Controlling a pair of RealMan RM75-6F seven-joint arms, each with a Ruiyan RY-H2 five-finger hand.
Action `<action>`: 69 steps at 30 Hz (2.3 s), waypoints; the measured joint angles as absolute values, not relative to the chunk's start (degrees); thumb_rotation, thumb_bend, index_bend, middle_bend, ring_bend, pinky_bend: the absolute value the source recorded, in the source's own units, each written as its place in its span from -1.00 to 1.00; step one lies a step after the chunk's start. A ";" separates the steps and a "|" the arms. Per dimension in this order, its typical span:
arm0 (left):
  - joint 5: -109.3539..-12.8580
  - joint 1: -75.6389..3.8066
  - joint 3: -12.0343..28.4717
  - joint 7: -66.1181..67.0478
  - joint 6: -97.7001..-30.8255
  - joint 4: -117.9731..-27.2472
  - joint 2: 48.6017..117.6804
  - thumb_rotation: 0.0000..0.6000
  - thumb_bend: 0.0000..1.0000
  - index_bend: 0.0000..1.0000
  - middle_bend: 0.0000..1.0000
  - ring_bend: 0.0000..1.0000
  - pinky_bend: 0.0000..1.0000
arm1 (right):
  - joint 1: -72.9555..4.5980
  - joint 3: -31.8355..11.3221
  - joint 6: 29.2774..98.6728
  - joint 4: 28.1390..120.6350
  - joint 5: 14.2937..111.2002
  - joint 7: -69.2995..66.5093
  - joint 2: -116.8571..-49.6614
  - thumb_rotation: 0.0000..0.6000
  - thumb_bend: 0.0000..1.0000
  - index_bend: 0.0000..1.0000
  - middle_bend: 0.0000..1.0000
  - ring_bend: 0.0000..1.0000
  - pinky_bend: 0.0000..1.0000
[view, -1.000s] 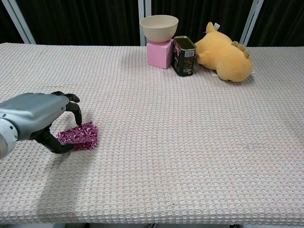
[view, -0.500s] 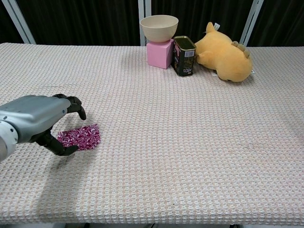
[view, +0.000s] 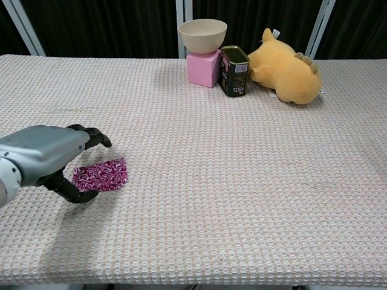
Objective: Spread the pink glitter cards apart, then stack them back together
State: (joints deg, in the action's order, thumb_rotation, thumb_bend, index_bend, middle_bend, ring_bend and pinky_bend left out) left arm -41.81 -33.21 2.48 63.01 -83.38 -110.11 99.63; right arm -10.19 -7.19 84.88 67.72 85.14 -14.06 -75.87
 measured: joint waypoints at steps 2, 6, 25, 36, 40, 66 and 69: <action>-41.54 -33.58 2.32 63.36 -82.79 -110.22 99.38 0.55 -0.48 -0.78 -0.95 -1.00 -0.76 | -10.19 -7.22 84.87 67.61 85.11 -14.14 -75.88 1.00 -0.05 -1.00 -1.00 -1.00 -1.00; -41.30 -34.09 2.36 63.14 -81.86 -109.73 99.38 0.56 -0.48 -0.79 -0.95 -1.00 -0.76 | -10.15 -7.22 84.88 67.50 85.09 -14.22 -75.87 1.00 -0.05 -1.00 -1.00 -1.00 -1.00; -39.70 -35.63 3.08 62.21 -80.50 -107.70 99.61 0.57 -0.48 -0.52 -0.95 -1.00 -0.76 | -10.19 -7.25 84.47 67.43 84.88 -14.08 -75.78 1.00 -0.05 -1.00 -1.00 -1.00 -1.00; -41.69 -35.45 2.09 60.36 -80.34 -107.17 99.58 0.62 -0.48 -0.42 -0.94 -1.00 -0.76 | -10.25 -7.14 84.23 68.11 84.91 -13.27 -75.61 1.00 -0.05 -1.00 -1.00 -1.00 -1.00; -41.88 -35.44 1.98 60.19 -80.35 -107.08 99.52 0.64 -0.48 -0.41 -0.94 -1.00 -0.76 | -10.25 -7.13 84.09 68.25 84.80 -13.16 -75.56 1.00 -0.05 -1.00 -1.00 -1.00 -1.00; -43.69 -35.10 0.88 59.73 -80.74 -108.59 98.52 0.87 -0.48 -0.79 -0.94 -1.00 -0.76 | -10.11 -7.09 83.97 68.59 84.65 -12.81 -75.37 1.00 -0.05 -1.00 -1.00 -1.00 -1.00; -45.19 -34.72 0.66 59.16 -81.65 -110.22 97.73 0.81 -0.48 -0.80 -0.94 -1.00 -0.76 | -10.09 -7.11 84.09 68.90 84.72 -12.65 -75.16 1.00 -0.05 -1.00 -1.00 -1.00 -1.00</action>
